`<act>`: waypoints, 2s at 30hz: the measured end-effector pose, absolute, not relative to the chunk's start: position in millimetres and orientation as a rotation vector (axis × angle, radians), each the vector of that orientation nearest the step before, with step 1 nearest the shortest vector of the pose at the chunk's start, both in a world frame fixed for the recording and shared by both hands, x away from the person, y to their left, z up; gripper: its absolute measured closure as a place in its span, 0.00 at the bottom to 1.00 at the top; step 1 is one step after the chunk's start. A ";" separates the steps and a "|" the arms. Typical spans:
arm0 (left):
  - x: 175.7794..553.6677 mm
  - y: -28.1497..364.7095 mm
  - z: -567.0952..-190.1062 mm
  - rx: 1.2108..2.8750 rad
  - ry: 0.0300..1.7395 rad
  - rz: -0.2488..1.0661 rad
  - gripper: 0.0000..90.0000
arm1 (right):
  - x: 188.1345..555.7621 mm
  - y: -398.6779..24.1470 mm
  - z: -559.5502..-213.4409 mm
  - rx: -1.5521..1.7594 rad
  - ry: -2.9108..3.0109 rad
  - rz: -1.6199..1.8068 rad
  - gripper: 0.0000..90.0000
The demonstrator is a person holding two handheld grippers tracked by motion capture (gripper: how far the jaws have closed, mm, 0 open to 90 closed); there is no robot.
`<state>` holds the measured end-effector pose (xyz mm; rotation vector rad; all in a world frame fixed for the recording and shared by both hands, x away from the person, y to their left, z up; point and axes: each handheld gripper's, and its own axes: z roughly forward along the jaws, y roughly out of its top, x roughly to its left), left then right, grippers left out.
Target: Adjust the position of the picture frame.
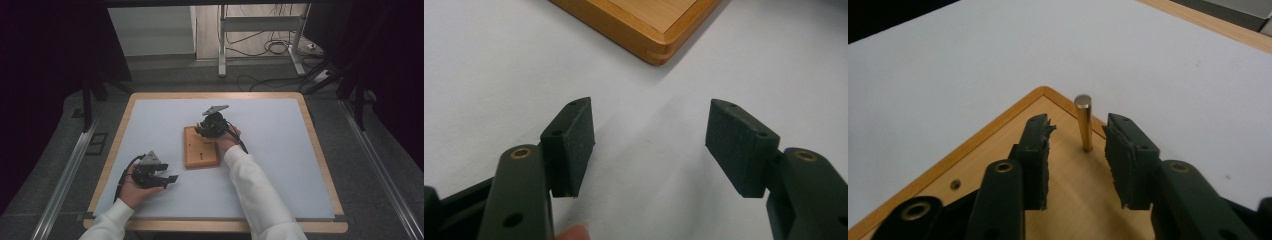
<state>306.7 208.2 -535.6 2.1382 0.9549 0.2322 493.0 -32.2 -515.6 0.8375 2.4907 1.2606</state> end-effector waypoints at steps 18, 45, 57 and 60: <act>308.0 210.1 -537.0 2.146 0.963 0.236 0.40 | 484.6 -34.2 -512.8 0.753 2.501 1.235 0.94; 306.8 208.3 -537.3 2.135 0.980 0.253 0.39 | 403.0 -117.4 -499.3 0.794 2.505 1.183 0.94; 307.8 208.2 -539.5 2.148 0.985 0.241 0.39 | 391.1 -104.6 -513.4 0.756 2.555 1.197 0.94; 308.3 208.6 -540.0 2.150 0.986 0.236 0.39 | 389.4 -103.3 -513.5 0.756 2.553 1.194 0.94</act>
